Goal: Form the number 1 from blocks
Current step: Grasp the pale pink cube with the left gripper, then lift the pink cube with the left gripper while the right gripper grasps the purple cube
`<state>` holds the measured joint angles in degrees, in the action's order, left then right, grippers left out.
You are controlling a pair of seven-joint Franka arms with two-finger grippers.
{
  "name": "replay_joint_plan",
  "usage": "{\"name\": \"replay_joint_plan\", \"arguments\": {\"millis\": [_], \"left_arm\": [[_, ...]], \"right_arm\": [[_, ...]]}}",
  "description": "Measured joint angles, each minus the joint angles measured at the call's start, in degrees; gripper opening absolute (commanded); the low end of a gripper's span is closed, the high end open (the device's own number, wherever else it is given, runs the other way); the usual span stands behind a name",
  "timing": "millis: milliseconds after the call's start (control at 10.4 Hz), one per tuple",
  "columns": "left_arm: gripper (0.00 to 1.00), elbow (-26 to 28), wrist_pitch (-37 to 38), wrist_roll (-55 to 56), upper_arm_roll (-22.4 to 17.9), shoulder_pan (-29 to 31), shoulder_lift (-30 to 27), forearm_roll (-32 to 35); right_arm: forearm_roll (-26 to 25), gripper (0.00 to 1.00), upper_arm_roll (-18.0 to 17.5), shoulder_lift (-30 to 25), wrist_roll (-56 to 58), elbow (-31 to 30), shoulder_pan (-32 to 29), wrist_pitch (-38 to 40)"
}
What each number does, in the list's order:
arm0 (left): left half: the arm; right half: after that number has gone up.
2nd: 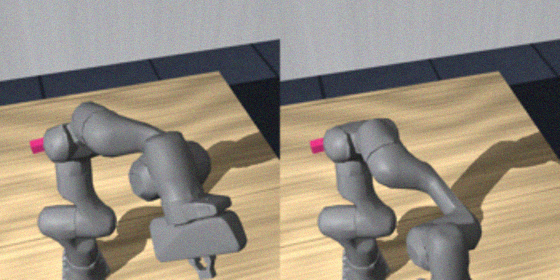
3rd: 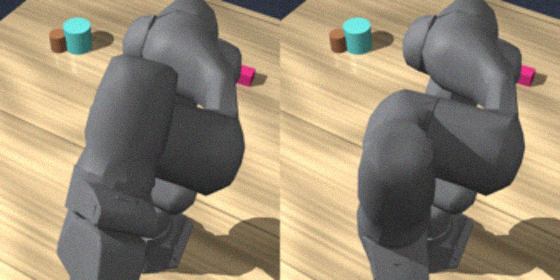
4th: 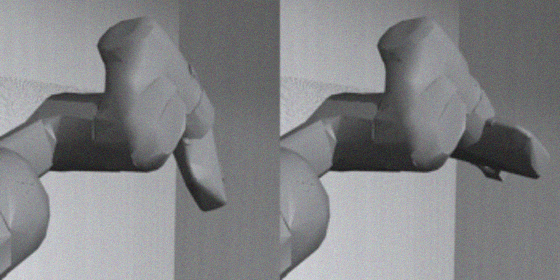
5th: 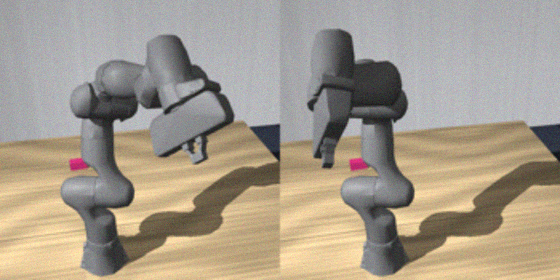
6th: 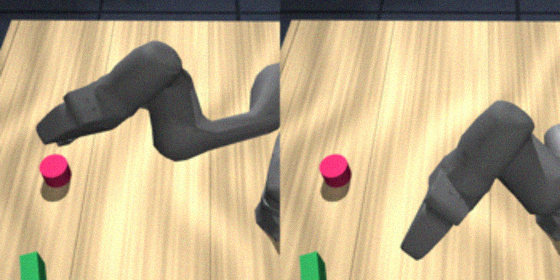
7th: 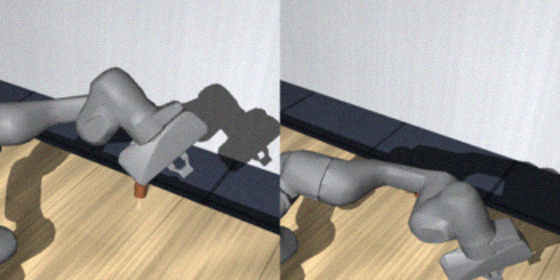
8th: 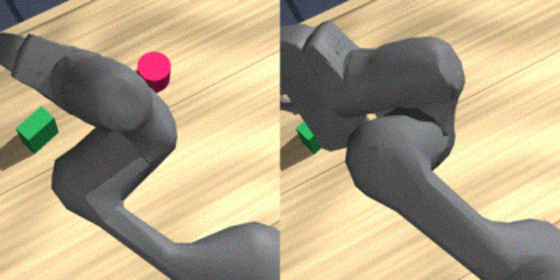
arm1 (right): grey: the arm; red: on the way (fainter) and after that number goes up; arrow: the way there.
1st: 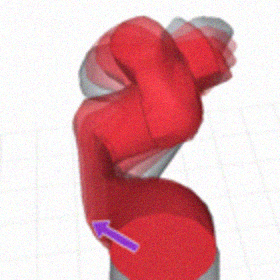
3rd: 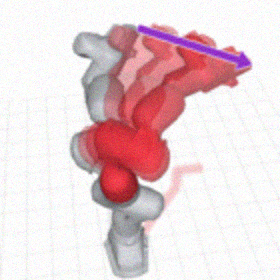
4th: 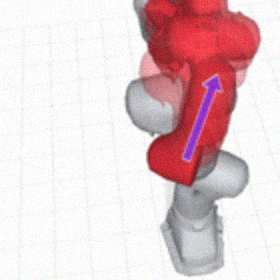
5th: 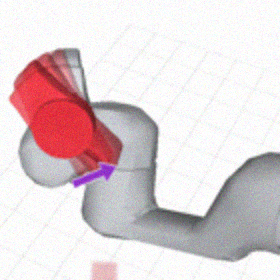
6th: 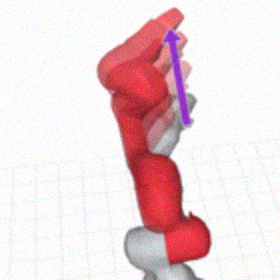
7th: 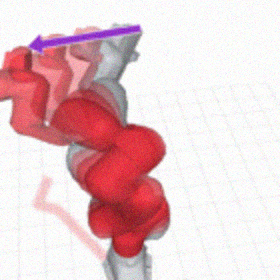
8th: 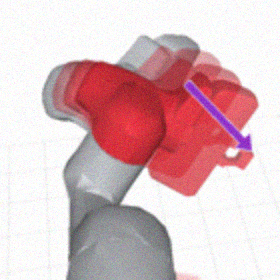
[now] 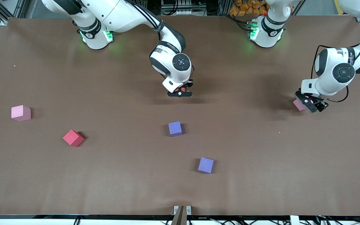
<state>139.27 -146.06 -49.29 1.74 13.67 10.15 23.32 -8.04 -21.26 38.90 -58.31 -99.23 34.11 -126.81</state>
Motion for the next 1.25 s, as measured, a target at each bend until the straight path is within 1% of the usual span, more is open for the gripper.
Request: {"name": "replay_joint_plan", "arguments": {"millis": [288, 384, 575, 671, 767, 863, 959, 1055, 1247], "left_arm": [[1.0, 0.02, 0.0, 0.99, 0.03, 0.0, 0.85, 0.0], [1.0, 0.06, 0.0, 1.02, 0.04, 0.0, 0.98, 0.0], [1.0, 0.15, 0.0, 1.04, 0.06, 0.0, 1.78, 0.0], [1.0, 0.15, -0.19, 1.17, 0.06, 0.02, 2.45, -0.04], [0.85, 0.14, -0.66, 1.4, 0.06, 0.16, 3.14, -0.05], [0.63, 0.14, -1.23, 1.6, 0.05, 0.43, 3.83, -0.05], [0.52, 0.11, -1.78, 1.66, 0.05, 0.7, 4.34, -0.05], [0.48, 0.07, -2.13, 1.67, 0.05, 0.89, 4.58, -0.05], [0.48, -0.08, -2.25, 1.7, 0.07, 0.92, 4.55, -0.06]], "right_arm": [[0.0, 1.0, 0.26, 0.11, -0.55, 0.5, -0.18, 0.02], [-0.01, 1.0, 0.42, 0.09, -0.59, 2.36, -0.63, 1.3], [-0.13, 1.0, 0.73, -0.05, 0.06, 8.79, -2.21, 6.28], [-0.27, 1.0, 1.26, -0.06, 1.99, 10.56, -2.86, 7.03], [-0.35, 1.0, 2.47, -0.04, 5.27, 11.16, -3.13, 6.95], [-0.36, 1.0, 3.96, 0.06, 8.93, 11.19, -3.25, 5.39], [-0.36, 1.0, 5.42, 0.32, 11.93, 11.18, -3.32, 2.21], [-0.36, 1.0, 6.76, 0.8, 14.02, 11.17, -3.37, -0.91], [-0.36, 1.0, 8.53, 1.76, 16.48, 11.57, -3.41, -4.15]]}}
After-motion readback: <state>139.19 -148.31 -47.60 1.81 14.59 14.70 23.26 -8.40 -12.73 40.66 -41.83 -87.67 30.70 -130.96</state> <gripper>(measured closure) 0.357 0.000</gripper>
